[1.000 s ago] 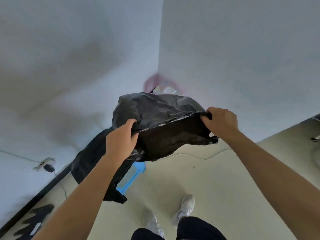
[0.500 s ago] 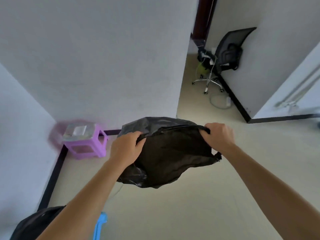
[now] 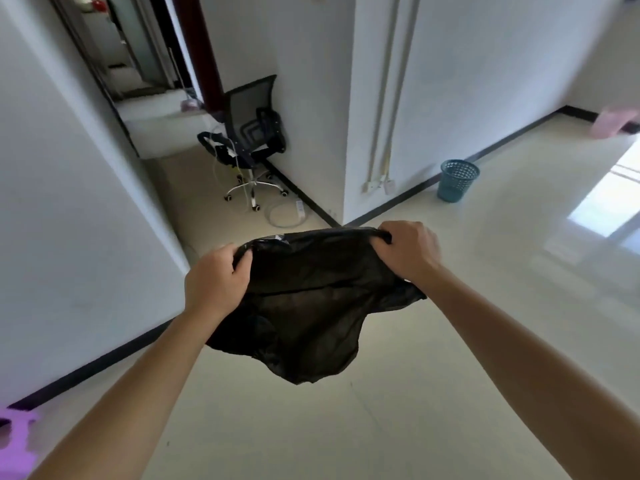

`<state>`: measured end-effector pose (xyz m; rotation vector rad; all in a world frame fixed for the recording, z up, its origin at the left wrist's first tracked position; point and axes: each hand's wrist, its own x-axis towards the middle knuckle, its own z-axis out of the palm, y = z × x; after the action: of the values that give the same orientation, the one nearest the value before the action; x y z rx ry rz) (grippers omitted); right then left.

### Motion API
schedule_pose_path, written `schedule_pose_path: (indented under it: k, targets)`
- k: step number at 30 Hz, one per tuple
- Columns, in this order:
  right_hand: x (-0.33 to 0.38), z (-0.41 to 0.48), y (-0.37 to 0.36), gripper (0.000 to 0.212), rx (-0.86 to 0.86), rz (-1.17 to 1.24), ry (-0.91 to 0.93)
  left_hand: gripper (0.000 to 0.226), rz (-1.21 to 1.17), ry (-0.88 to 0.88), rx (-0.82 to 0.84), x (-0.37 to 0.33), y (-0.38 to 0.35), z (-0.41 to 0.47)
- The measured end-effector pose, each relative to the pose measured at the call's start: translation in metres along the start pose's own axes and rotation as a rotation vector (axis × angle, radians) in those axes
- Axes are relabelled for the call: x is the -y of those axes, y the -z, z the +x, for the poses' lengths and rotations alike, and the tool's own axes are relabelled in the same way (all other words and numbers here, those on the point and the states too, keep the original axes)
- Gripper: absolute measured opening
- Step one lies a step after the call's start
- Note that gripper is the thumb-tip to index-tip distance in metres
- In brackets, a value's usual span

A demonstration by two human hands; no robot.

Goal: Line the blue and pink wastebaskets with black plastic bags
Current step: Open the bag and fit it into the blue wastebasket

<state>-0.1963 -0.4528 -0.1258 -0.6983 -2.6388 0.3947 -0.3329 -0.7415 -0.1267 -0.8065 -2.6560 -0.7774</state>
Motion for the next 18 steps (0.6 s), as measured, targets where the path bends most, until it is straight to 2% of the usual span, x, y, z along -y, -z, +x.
schedule_pose_path:
  k: [4, 8, 12, 14, 18]
  targets:
    - [-0.09, 0.031, 0.01, 0.03, -0.025, -0.006, -0.119, 0.018, -0.04, -0.148, 0.042, -0.069, -0.072, 0.051]
    - [-0.174, 0.069, 0.005, 0.031, -0.034, -0.052, -0.211, 0.051, -0.112, -0.249, 0.183, -0.128, -0.151, 0.11]
    - [-0.26, 0.125, 0.017, 0.033, -0.023, -0.177, -0.261, 0.052, -0.118, -0.492, 0.34, -0.191, -0.235, 0.189]
    - [-0.302, 0.155, 0.033, 0.033, -0.046, -0.208, -0.327, 0.05, -0.125, -0.54, 0.428, -0.223, -0.271, 0.233]
    - [-0.382, 0.212, 0.073, 0.037, -0.078, -0.259, -0.419, 0.069, -0.123, -0.58, 0.415, -0.298, -0.336, 0.317]
